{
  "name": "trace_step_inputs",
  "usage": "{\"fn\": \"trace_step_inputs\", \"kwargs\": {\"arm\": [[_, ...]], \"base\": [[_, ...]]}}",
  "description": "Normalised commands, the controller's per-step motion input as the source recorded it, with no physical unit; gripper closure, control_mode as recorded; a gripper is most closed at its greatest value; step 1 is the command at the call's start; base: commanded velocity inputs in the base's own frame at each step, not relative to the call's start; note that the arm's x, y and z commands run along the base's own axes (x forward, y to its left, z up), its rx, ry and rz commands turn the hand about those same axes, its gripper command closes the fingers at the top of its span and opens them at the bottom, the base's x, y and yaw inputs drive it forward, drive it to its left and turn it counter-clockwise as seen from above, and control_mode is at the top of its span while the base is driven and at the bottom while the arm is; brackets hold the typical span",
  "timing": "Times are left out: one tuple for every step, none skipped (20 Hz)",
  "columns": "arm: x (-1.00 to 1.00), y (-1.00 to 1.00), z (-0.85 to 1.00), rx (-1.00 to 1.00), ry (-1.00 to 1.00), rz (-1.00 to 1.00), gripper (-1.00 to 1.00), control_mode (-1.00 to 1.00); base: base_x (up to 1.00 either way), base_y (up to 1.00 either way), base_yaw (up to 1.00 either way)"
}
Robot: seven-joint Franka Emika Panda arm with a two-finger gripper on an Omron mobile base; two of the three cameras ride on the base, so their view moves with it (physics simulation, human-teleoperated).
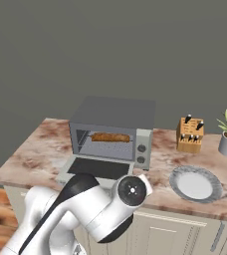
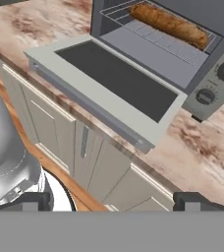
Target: Pull the toaster oven rack outwards. Pick up the baguette from the plate and place it on the toaster oven rack. Close the toaster oven door fully and set the temperature to the lowest setting.
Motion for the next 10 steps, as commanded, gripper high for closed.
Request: {"fn": "trace_step_inputs", "kwargs": {"arm": [[0.04,0.01,-0.18,0.0,0.0,0.0,-1.0,-1.0],[0.06,0.05,-0.17,0.0,0.0,-0.01,-1.0,-1.0],[0.07,0.0,-0.14,0.01,0.0,0.0,-1.0,-1.0],[0.14,0.0,-0.14,0.05,0.0,0.0,-1.0,-1.0],[0.16,0.0,-0.13,0.08,0.0,0.0,-1.0,-1.0],[0.24,0.0,-0.15,0.1,0.0,0.0,-1.0,-1.0],[0.3,0.0,-0.17,0.14,-0.01,0.0,-1.0,-1.0],[0.32,0.0,-0.18,0.17,-0.03,0.01,-1.0,-1.0],[0.32,0.0,-0.18,0.18,-0.03,0.01,-1.0,-1.0],[0.34,0.0,-0.13,0.2,-0.05,0.02,-1.0,-1.0]], "base": [[0.0,0.0,0.0],[0.0,0.0,0.0],[0.0,0.0,0.0],[0.0,0.0,0.0],[0.0,0.0,0.0],[0.0,0.0,0.0],[0.0,0.0,0.0],[0.0,0.0,0.0],[0.0,0.0,0.0],[0.0,0.0,0.0]]}}
